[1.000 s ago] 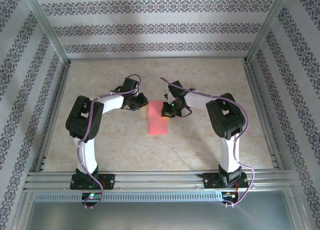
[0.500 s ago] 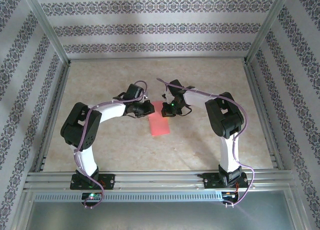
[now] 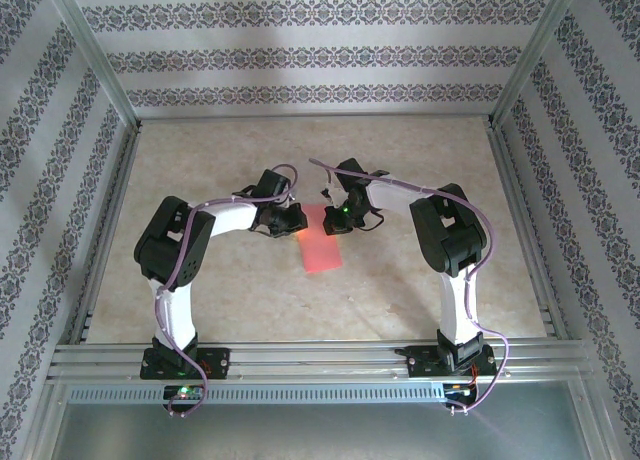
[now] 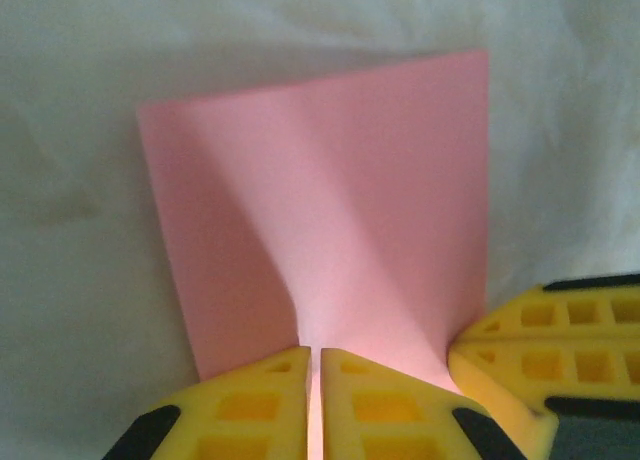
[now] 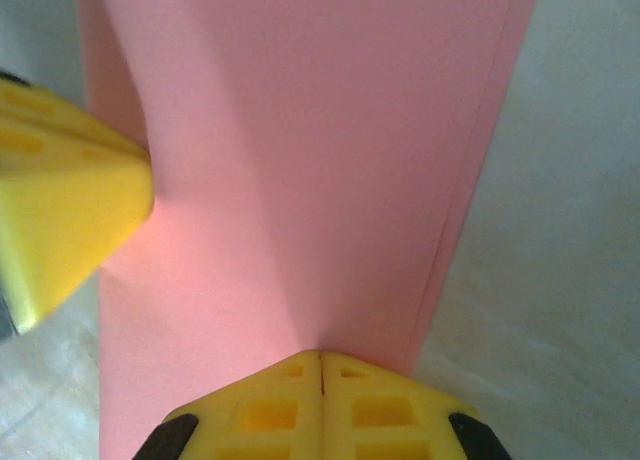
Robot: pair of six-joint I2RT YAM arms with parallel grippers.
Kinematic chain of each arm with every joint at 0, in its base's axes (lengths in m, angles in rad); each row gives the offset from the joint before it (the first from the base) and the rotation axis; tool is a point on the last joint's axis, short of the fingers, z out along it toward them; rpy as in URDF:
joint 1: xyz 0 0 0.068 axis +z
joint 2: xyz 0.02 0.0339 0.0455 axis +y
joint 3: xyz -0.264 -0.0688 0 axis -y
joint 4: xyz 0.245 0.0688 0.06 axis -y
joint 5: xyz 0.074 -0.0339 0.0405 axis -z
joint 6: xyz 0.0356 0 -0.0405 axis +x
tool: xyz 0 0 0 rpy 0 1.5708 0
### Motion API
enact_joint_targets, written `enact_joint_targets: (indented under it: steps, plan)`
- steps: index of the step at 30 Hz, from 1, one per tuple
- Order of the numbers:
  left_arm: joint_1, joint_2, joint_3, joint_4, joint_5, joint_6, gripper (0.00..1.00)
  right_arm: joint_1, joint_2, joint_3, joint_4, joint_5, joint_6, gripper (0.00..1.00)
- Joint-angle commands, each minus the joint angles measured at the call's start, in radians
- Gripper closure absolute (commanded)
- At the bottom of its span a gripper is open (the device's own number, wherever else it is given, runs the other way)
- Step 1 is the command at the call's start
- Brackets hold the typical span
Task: Fold a paper plane with a square sheet of paper (pick it up from the middle)
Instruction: Fold the paper in half at the center of the table.
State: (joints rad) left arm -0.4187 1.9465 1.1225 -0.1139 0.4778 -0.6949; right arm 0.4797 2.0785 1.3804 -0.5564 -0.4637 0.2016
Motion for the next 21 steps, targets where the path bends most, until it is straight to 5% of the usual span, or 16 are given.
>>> enact_joint_targets:
  steps: [1,16,21]
  plan:
    - [0.037,0.028,0.018,-0.031,-0.031,0.015,0.89,-0.013,0.106,-0.066,-0.182,0.18,-0.037,0.97]
    - [0.083,0.075,0.093,-0.073,-0.007,0.031,0.9,-0.019,0.104,-0.058,-0.183,0.183,-0.031,0.96]
    - [0.055,0.059,0.019,-0.04,0.022,-0.028,0.91,-0.038,-0.023,-0.078,-0.076,-0.021,0.056,0.84]
